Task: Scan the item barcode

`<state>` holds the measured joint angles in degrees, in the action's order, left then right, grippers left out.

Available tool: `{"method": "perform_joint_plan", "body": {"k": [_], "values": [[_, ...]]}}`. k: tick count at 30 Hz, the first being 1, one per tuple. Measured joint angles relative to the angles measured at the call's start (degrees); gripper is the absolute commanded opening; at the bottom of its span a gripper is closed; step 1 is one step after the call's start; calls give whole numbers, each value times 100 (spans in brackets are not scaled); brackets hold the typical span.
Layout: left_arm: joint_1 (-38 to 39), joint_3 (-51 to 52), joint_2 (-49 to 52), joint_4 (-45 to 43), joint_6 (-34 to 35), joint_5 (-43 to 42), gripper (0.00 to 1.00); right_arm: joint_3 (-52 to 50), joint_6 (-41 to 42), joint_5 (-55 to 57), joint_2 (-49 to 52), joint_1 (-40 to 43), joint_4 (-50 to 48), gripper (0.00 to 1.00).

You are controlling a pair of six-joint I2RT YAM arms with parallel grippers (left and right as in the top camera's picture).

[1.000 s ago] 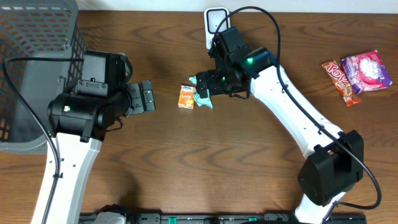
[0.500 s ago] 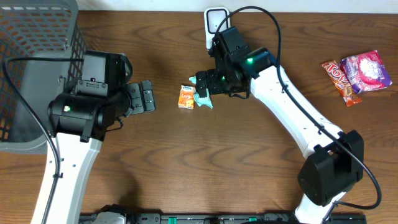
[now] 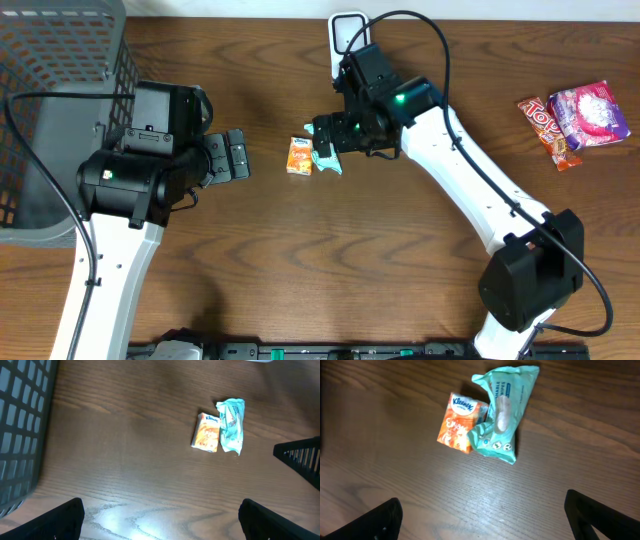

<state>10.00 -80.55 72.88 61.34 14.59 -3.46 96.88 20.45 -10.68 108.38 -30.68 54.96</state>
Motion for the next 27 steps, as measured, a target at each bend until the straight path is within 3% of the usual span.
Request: {"method": "perform_joint_plan", "body": {"k": [27], "values": [[0, 0, 0, 0, 0, 2, 98, -9, 0, 0, 0, -63, -79, 99]]}}
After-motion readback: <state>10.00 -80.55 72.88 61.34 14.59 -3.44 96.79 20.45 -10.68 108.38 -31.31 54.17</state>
